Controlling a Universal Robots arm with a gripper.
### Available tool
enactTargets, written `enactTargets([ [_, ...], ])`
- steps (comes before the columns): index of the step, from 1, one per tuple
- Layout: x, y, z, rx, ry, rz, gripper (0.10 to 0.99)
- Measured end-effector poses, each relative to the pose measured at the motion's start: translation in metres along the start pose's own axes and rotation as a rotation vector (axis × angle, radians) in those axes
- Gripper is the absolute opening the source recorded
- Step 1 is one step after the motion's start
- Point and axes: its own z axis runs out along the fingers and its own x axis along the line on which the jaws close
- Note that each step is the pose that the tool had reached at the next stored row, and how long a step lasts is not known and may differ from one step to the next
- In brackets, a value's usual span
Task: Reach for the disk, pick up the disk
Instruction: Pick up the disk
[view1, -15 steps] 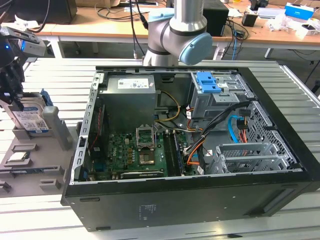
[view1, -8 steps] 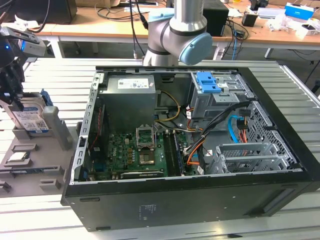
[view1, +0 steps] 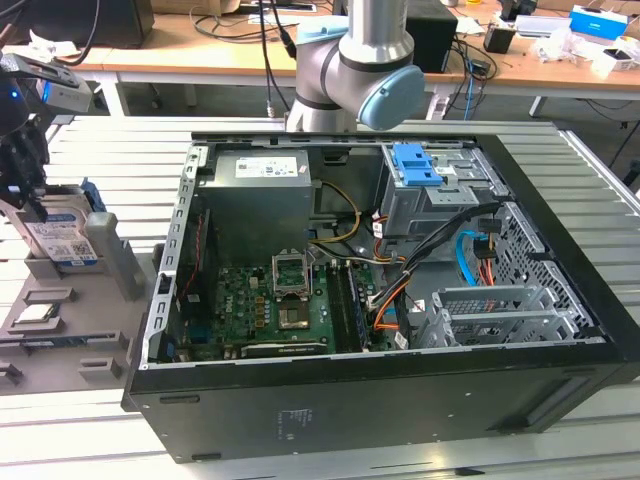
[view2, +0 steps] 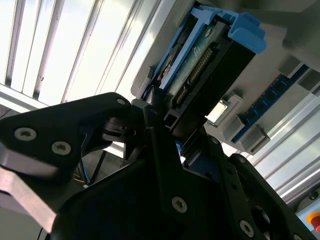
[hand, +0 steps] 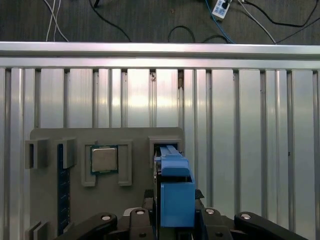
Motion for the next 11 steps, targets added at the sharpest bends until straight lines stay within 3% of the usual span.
enactTargets([
  [11, -0.0012, 0.0006, -0.0152, 0.000, 0.0002, 0.000, 0.365],
])
